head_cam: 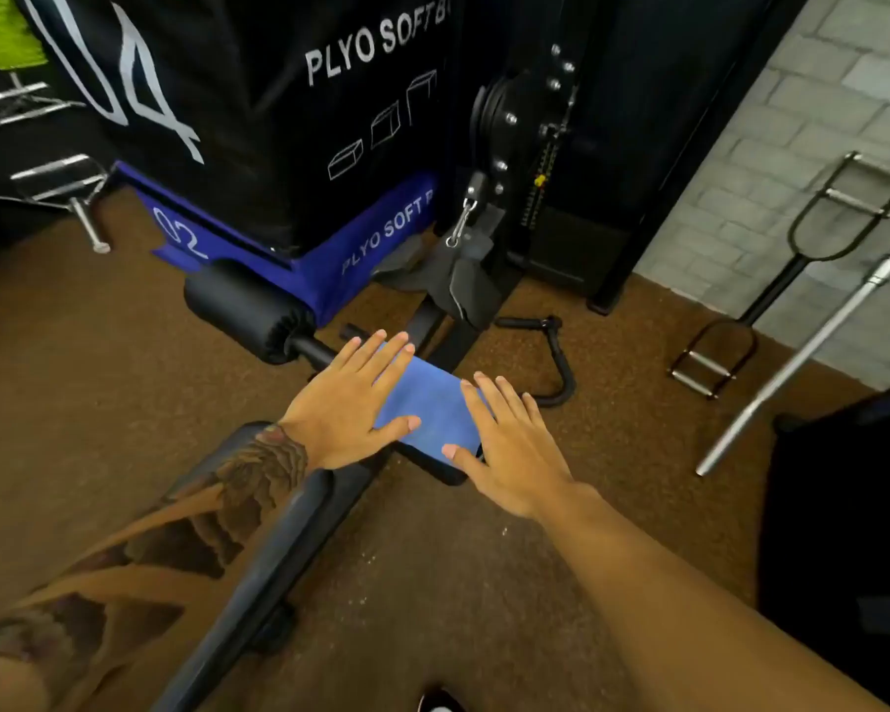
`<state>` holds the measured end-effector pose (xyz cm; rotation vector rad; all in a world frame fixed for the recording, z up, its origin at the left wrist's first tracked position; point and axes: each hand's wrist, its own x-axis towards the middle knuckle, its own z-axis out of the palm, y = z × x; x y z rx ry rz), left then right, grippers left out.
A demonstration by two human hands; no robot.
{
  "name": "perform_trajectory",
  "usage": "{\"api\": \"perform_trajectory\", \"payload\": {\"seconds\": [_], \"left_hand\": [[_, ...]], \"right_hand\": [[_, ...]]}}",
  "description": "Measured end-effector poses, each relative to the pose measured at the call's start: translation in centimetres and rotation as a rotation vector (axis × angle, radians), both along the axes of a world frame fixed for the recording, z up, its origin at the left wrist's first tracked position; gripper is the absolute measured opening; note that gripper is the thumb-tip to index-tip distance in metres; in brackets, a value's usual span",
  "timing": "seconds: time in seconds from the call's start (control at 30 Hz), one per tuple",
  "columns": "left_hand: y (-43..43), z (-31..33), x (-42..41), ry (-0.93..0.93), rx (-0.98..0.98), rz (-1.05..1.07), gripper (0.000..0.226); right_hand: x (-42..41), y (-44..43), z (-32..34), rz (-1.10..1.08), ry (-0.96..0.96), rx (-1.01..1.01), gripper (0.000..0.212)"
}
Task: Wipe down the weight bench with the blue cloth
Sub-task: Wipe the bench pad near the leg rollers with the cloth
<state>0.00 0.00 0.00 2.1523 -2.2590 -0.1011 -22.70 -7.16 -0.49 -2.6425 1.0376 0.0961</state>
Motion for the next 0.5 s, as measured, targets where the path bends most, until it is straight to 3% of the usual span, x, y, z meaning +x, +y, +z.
{"api": "perform_trajectory", "payload": {"seconds": [0.5], "left_hand": [[-2.5,-3.7,3.2,-0.132,0.077,-0.210,0.081]], "right_hand": [[2.0,-1.3,-5.8,0.040,-0.143,-0.055,0.076]]}}
